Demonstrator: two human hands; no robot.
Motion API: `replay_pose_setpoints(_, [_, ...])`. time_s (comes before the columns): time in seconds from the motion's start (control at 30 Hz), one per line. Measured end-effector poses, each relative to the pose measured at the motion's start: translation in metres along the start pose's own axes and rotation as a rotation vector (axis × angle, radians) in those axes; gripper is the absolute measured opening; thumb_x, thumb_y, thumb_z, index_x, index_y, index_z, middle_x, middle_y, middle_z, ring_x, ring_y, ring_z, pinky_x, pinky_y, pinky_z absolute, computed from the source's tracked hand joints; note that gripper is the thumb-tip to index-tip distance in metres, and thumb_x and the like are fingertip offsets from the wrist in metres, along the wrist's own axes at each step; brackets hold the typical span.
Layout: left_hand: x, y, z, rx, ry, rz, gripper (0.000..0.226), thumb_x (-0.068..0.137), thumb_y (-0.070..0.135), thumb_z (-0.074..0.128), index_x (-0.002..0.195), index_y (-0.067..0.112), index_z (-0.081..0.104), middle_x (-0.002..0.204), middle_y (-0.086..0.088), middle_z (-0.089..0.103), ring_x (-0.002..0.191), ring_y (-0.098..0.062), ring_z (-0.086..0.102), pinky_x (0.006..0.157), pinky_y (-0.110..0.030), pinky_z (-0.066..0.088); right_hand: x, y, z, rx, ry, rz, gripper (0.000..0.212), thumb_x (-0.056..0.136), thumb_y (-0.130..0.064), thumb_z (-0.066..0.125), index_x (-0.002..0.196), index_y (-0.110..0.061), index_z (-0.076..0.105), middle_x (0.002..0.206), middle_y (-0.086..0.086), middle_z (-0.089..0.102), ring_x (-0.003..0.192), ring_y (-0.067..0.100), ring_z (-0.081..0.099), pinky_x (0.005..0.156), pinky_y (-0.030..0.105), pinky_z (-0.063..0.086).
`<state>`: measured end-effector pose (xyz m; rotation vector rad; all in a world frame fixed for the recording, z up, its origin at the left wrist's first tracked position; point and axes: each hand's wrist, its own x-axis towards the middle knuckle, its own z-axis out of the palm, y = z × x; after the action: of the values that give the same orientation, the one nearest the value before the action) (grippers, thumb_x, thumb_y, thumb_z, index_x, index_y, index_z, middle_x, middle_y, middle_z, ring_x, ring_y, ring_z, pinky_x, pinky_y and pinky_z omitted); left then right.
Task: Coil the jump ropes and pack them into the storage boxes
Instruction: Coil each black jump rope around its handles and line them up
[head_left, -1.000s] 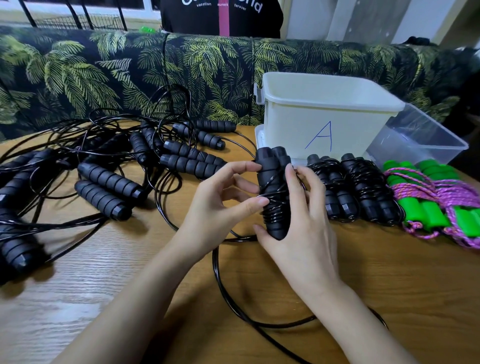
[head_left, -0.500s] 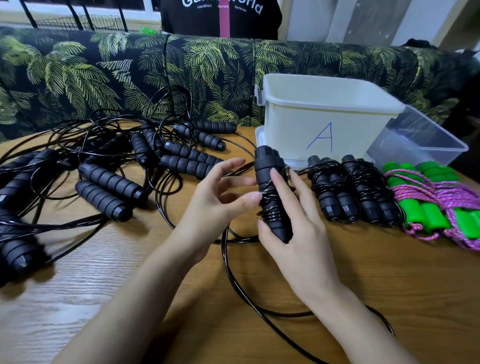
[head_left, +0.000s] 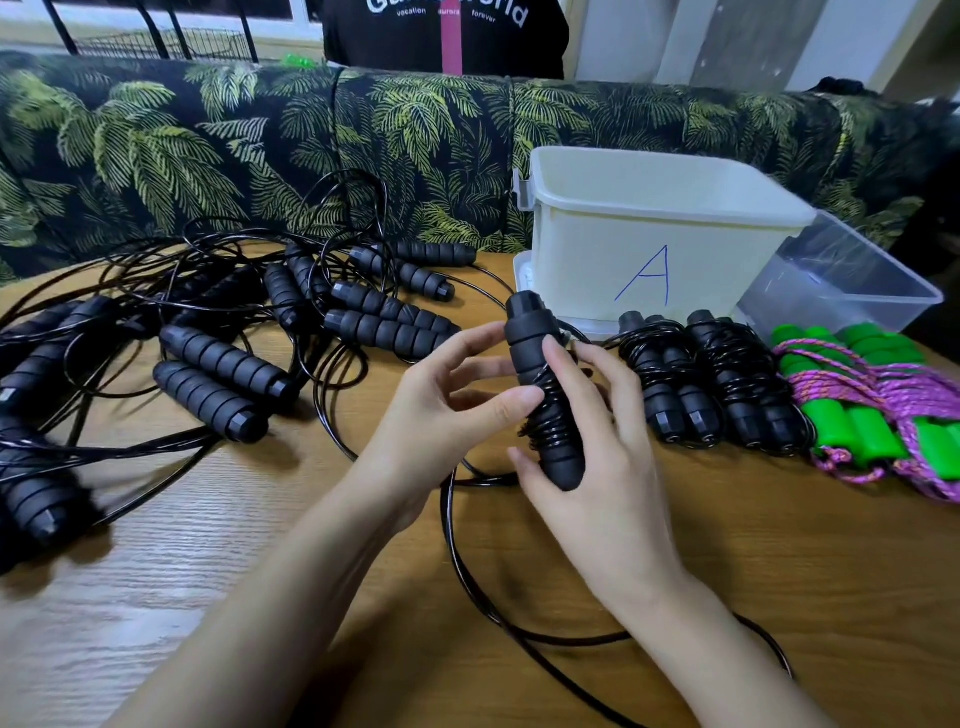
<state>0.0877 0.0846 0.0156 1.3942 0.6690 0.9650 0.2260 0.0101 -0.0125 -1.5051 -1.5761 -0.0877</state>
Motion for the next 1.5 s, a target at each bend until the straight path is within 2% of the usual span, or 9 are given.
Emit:
replay_pose_setpoints(0.17, [0.003, 0.001, -0.004, 0.058, 0.012, 0.007, 0.064, 0.072, 0.028, 0.085, 0.130, 0.031, 0.058, 0.111, 0.003, 0.069, 0.099, -0.019, 0.067, 0.092, -0.031, 0.055, 0.002, -0.002, -0.001, 0.232, 0.037, 0.003, 0.074, 0.078, -0.009, 0.072, 0.146, -0.018, 0.043, 0.142, 0.001, 0.044, 0.133, 0.001, 0.041, 0.107, 0.010, 0.031])
replay_pose_setpoints(0.43, [0.002, 0.003, -0.006, -0.014, -0.023, -0.033, 0.061, 0.077, 0.021, 0.079, 0.132, 0.026, 0.053, 0.113, 0.001, 0.072, 0.102, -0.011, 0.069, 0.081, -0.022, 0.053, 0.004, -0.005, -0.006, 0.471, -0.054, 0.126, 0.075, 0.081, -0.011, 0.070, 0.149, -0.015, 0.039, 0.139, -0.005, 0.050, 0.134, 0.006, 0.044, 0.104, 0.010, 0.033])
replay_pose_setpoints(0.57, [0.004, 0.000, -0.006, -0.051, 0.077, -0.031, 0.064, 0.071, 0.024, 0.077, 0.131, 0.028, 0.054, 0.102, 0.004, 0.071, 0.098, -0.011, 0.068, 0.085, -0.028, 0.054, 0.003, -0.004, -0.007, 0.381, -0.091, 0.138, 0.077, 0.083, -0.025, 0.069, 0.152, -0.027, 0.034, 0.142, -0.017, 0.046, 0.134, 0.001, 0.042, 0.106, 0.011, 0.032])
replay_pose_setpoints(0.7, [0.004, -0.003, -0.003, 0.038, 0.115, -0.007, 0.063, 0.066, 0.031, 0.081, 0.125, 0.033, 0.059, 0.111, -0.004, 0.068, 0.100, -0.015, 0.068, 0.088, -0.027, 0.055, 0.003, -0.005, -0.004, 0.228, -0.080, 0.065, 0.079, 0.082, -0.027, 0.072, 0.151, -0.020, 0.036, 0.149, -0.005, 0.040, 0.137, -0.008, 0.031, 0.107, 0.004, 0.023])
replay_pose_setpoints(0.9, [0.004, -0.002, -0.008, 0.091, 0.121, 0.007, 0.049, 0.069, 0.039, 0.082, 0.114, 0.038, 0.062, 0.101, 0.005, 0.073, 0.102, -0.012, 0.068, 0.089, -0.028, 0.053, 0.006, 0.000, -0.006, 0.439, -0.148, 0.163, 0.077, 0.084, -0.028, 0.069, 0.152, -0.027, 0.033, 0.143, -0.019, 0.044, 0.135, -0.005, 0.039, 0.105, 0.009, 0.032])
replay_pose_setpoints(1.07, [0.003, 0.004, -0.010, 0.088, 0.106, 0.043, 0.046, 0.073, 0.035, 0.073, 0.115, 0.027, 0.058, 0.088, 0.003, 0.074, 0.079, -0.004, 0.066, 0.072, -0.018, 0.050, 0.008, 0.002, -0.012, 0.526, -0.212, 0.193, 0.075, 0.088, -0.023, 0.069, 0.153, -0.029, 0.030, 0.145, -0.022, 0.042, 0.136, -0.006, 0.038, 0.106, 0.011, 0.033])
replay_pose_setpoints(1.23, [0.004, 0.003, -0.006, 0.072, 0.186, 0.065, 0.044, 0.069, 0.032, 0.073, 0.111, 0.026, 0.058, 0.078, 0.003, 0.067, 0.071, -0.005, 0.063, 0.066, -0.016, 0.049, 0.006, 0.002, -0.008, 0.295, -0.132, 0.073, 0.069, 0.090, -0.039, 0.057, 0.153, -0.028, 0.029, 0.149, -0.016, 0.035, 0.141, -0.001, 0.030, 0.109, 0.007, 0.022])
replay_pose_setpoints(1.37, [0.002, 0.001, -0.003, 0.146, 0.263, 0.121, 0.042, 0.070, 0.031, 0.077, 0.107, 0.026, 0.059, 0.081, -0.001, 0.064, 0.069, -0.004, 0.062, 0.061, -0.017, 0.049, 0.004, 0.003, -0.003, 0.103, -0.112, -0.032, 0.059, 0.095, -0.033, 0.045, 0.152, -0.024, 0.034, 0.154, -0.007, 0.037, 0.143, 0.009, 0.034, 0.112, 0.010, 0.022])
replay_pose_setpoints(1.5, [0.004, -0.002, -0.010, 0.206, 0.195, 0.108, 0.050, 0.069, 0.040, 0.087, 0.112, 0.036, 0.062, 0.085, 0.008, 0.069, 0.083, -0.006, 0.064, 0.080, -0.025, 0.051, 0.002, 0.006, -0.002, 0.032, -0.143, -0.023, 0.059, 0.098, -0.031, 0.042, 0.155, -0.026, 0.026, 0.161, -0.007, 0.026, 0.143, 0.002, 0.024, 0.111, 0.005, 0.014])
